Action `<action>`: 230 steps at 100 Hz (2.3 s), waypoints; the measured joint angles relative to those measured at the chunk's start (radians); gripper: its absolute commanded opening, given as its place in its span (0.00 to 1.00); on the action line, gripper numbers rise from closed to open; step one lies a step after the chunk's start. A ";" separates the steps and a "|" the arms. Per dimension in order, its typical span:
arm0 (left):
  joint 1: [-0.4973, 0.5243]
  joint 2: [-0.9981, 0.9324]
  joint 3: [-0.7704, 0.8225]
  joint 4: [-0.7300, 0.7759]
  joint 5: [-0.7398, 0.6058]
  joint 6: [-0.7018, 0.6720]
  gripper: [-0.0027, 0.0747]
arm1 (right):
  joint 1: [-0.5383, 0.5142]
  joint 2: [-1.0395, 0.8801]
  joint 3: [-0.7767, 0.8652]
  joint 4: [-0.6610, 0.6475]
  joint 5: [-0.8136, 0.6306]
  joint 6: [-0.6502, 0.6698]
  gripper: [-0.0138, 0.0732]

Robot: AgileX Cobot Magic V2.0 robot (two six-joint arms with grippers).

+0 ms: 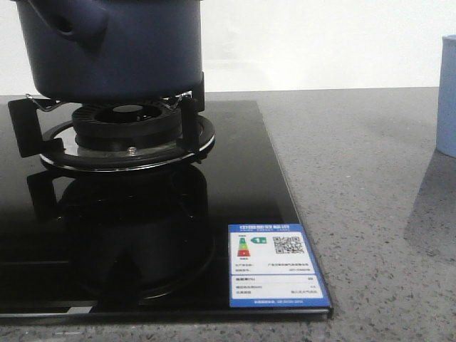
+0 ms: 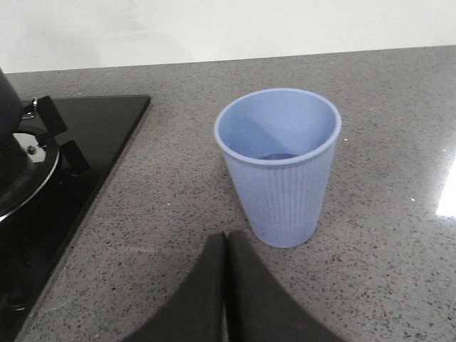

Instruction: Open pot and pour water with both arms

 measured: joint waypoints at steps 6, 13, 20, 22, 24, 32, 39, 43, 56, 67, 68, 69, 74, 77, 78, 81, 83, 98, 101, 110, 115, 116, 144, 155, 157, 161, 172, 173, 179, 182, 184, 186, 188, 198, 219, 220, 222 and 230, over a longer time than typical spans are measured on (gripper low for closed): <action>-0.032 0.018 0.000 0.000 -0.021 0.000 0.02 | 0.007 0.000 0.000 0.000 0.000 0.000 0.15; -0.065 0.039 -0.001 0.000 -0.050 0.000 0.08 | 0.007 0.000 0.000 0.000 0.004 -0.002 0.30; -0.097 0.062 -0.001 0.000 -0.081 0.002 0.18 | 0.007 0.001 0.000 0.000 0.011 -0.002 0.53; -0.107 0.069 -0.002 0.000 -0.091 0.002 0.22 | 0.007 0.001 0.000 0.000 0.011 -0.002 0.60; -0.114 0.077 -0.002 0.000 -0.101 0.003 0.25 | 0.007 0.001 0.000 0.000 0.013 -0.002 0.66; -0.157 0.108 -0.002 0.000 -0.136 0.004 0.46 | 0.007 0.001 0.000 0.000 0.013 -0.002 0.82; -0.194 0.141 -0.012 0.000 -0.161 0.006 0.62 | 0.007 0.001 0.000 0.000 0.013 -0.002 0.83; -0.215 0.165 -0.020 0.000 -0.170 0.006 0.68 | 0.007 0.001 0.000 0.000 0.013 -0.004 0.83; -0.278 0.254 -0.064 0.012 -0.209 0.006 0.66 | 0.007 0.001 0.000 0.000 0.013 -0.004 0.83; -0.319 0.354 -0.108 0.034 -0.250 0.006 0.64 | 0.007 0.001 0.000 0.000 0.013 -0.004 0.83; -0.321 0.361 -0.111 0.037 -0.255 0.006 0.64 | 0.007 0.001 0.000 0.000 0.013 -0.004 0.83; -0.325 0.375 -0.117 0.039 -0.258 0.006 0.64 | 0.007 0.001 0.000 0.000 0.013 -0.004 0.83; -0.334 0.424 -0.137 0.048 -0.277 0.006 0.64 | 0.007 0.001 0.000 0.000 0.013 -0.004 0.83; -0.336 0.454 -0.147 0.052 -0.290 0.006 0.64 | 0.007 0.001 0.000 0.000 0.013 -0.004 0.83; -0.336 0.469 -0.150 0.052 -0.293 0.006 0.64 | 0.007 0.001 0.000 0.000 0.013 -0.004 0.83; -0.339 0.497 -0.162 0.055 -0.301 0.006 0.66 | 0.007 0.001 0.000 0.000 0.013 -0.004 0.83; -0.340 0.517 -0.169 0.055 -0.305 0.006 0.67 | 0.007 0.001 0.000 0.000 0.013 -0.004 0.83; -0.340 0.636 -0.224 0.057 -0.337 0.006 0.75 | 0.007 0.001 0.000 0.002 0.013 -0.004 0.83; -0.340 0.658 -0.233 0.057 -0.337 0.006 0.75 | 0.007 0.001 0.000 0.004 0.013 -0.004 0.83; -0.340 0.708 -0.260 0.058 -0.354 0.006 0.75 | 0.007 0.001 0.000 0.004 0.013 -0.004 0.83; -0.340 0.732 -0.273 0.058 -0.366 0.006 0.75 | 0.007 0.001 0.000 0.004 0.013 -0.004 0.83; -0.340 0.735 -0.277 0.058 -0.367 0.006 0.75 | 0.007 0.001 0.000 0.004 0.013 -0.004 0.83; -0.340 0.826 -0.347 0.060 -0.402 0.006 0.75 | 0.007 0.001 0.000 0.006 0.013 -0.004 0.83; -0.340 0.853 -0.362 0.060 -0.408 0.006 0.75 | 0.007 0.001 0.000 0.006 0.013 -0.004 0.83; -0.340 0.856 -0.365 0.062 -0.408 0.006 0.75 | 0.007 0.001 0.000 0.006 0.013 -0.004 0.83; -0.340 0.858 -0.366 0.062 -0.410 0.006 0.75 | 0.007 0.001 0.000 0.006 0.013 -0.004 0.83; -0.340 0.863 -0.367 0.062 -0.410 0.006 0.74 | 0.007 0.001 0.000 0.006 0.013 -0.004 0.83; -0.340 0.863 -0.367 0.062 -0.410 0.006 0.73 | 0.007 0.001 0.000 0.006 0.013 -0.004 0.83; -0.340 0.863 -0.367 0.062 -0.412 0.006 0.69 | 0.007 0.001 0.000 0.006 0.013 -0.004 0.83; -0.340 0.863 -0.367 0.063 -0.412 0.006 0.67 | 0.007 0.001 0.000 0.006 0.013 -0.004 0.83; -0.340 0.863 -0.367 0.063 -0.412 0.006 0.65 | 0.007 0.001 0.000 0.006 0.013 -0.004 0.83; -0.340 0.863 -0.367 0.063 -0.412 0.006 0.62 | 0.007 0.001 0.000 0.006 0.013 -0.004 0.83; -0.340 0.863 -0.367 0.063 -0.412 0.006 0.60 | 0.007 0.001 0.000 0.006 0.013 -0.004 0.83; -0.340 0.863 -0.367 0.063 -0.412 0.006 0.52 | 0.007 0.001 0.000 0.007 0.013 -0.004 0.83; -0.340 0.863 -0.369 0.063 -0.412 0.006 0.52 | 0.007 0.001 0.000 0.007 0.013 -0.004 0.83; -0.340 0.863 -0.369 0.063 -0.412 0.006 0.52 | 0.007 0.001 0.000 0.007 0.013 -0.004 0.83; -0.340 0.863 -0.369 0.063 -0.412 0.006 0.52 | 0.007 0.001 0.000 0.007 0.013 -0.004 0.83; -0.340 0.863 -0.369 0.063 -0.409 0.006 0.52 | 0.007 0.001 0.000 0.007 0.013 -0.004 0.83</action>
